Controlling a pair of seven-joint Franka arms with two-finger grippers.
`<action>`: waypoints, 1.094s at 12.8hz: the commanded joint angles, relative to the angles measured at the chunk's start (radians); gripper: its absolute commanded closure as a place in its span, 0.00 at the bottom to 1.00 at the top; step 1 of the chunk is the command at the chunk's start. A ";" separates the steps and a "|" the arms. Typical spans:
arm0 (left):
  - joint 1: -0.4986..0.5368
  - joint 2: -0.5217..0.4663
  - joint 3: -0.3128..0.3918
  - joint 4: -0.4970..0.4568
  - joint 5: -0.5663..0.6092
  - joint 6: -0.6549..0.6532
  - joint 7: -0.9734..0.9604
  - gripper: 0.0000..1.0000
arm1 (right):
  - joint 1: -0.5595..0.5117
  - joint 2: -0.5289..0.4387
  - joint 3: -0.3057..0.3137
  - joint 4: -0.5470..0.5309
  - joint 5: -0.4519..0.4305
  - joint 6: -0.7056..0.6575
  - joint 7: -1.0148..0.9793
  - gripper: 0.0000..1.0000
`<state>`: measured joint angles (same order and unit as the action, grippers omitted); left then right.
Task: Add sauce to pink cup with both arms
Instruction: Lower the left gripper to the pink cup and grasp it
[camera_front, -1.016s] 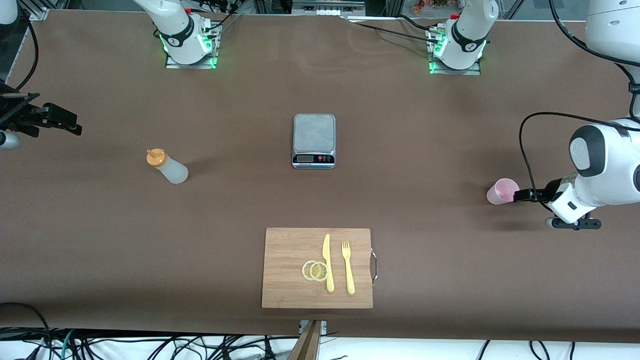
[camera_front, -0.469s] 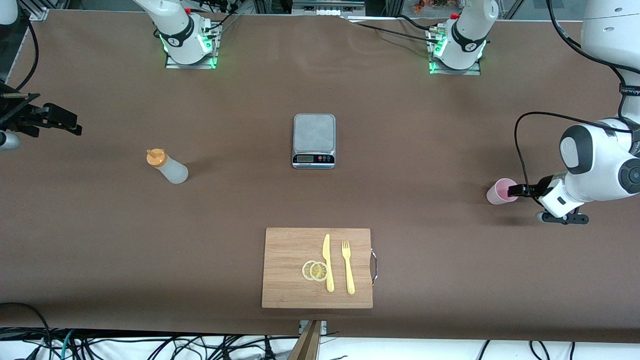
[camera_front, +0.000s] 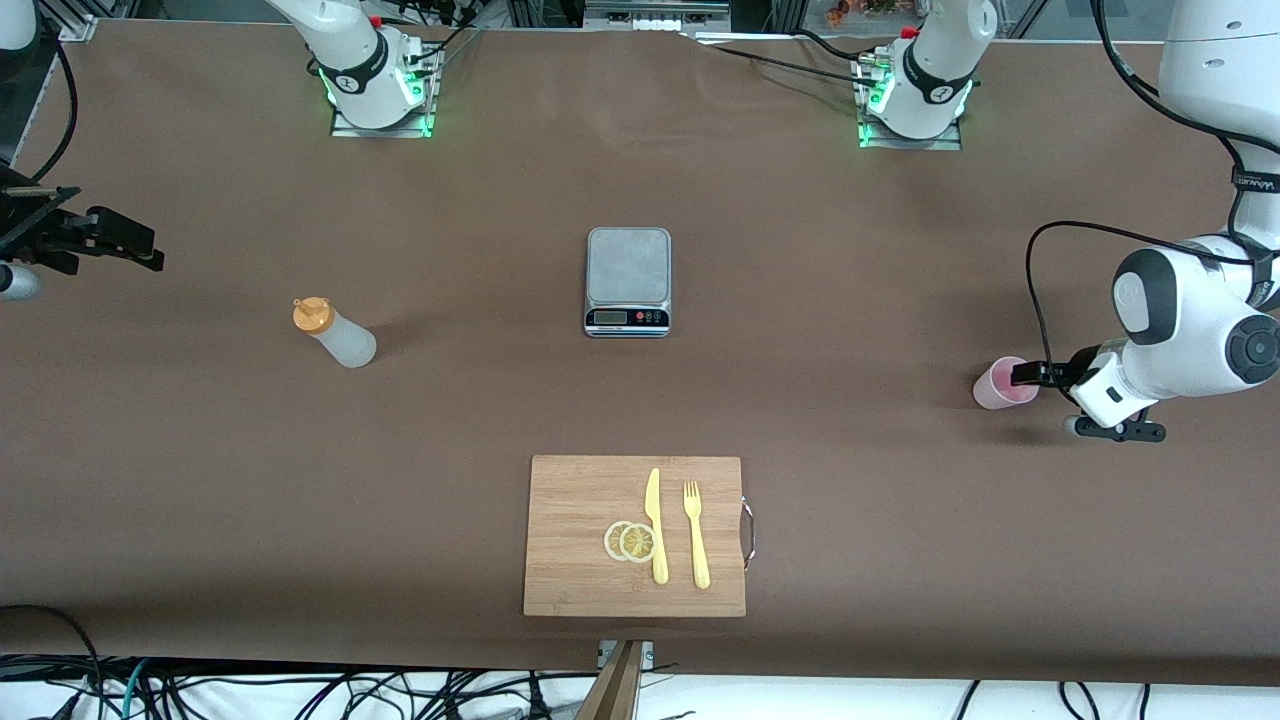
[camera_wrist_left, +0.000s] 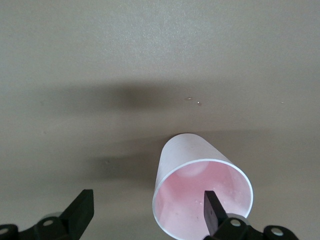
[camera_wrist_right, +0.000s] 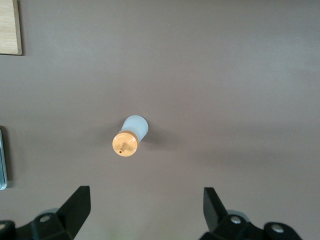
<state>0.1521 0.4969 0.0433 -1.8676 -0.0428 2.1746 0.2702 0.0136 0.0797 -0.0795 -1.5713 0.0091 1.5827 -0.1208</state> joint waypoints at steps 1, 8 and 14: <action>0.001 -0.023 0.001 -0.033 -0.019 0.025 0.018 0.22 | -0.010 0.011 0.007 0.027 -0.011 -0.010 0.006 0.00; -0.008 -0.030 0.001 -0.018 -0.049 0.010 -0.020 1.00 | -0.012 0.011 0.006 0.027 -0.009 -0.010 0.003 0.00; -0.159 -0.078 -0.010 0.076 -0.118 -0.098 -0.133 1.00 | -0.015 0.011 0.006 0.027 -0.009 -0.010 0.003 0.00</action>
<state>0.0689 0.4437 0.0293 -1.8152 -0.1206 2.1113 0.1974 0.0109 0.0813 -0.0802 -1.5713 0.0090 1.5827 -0.1208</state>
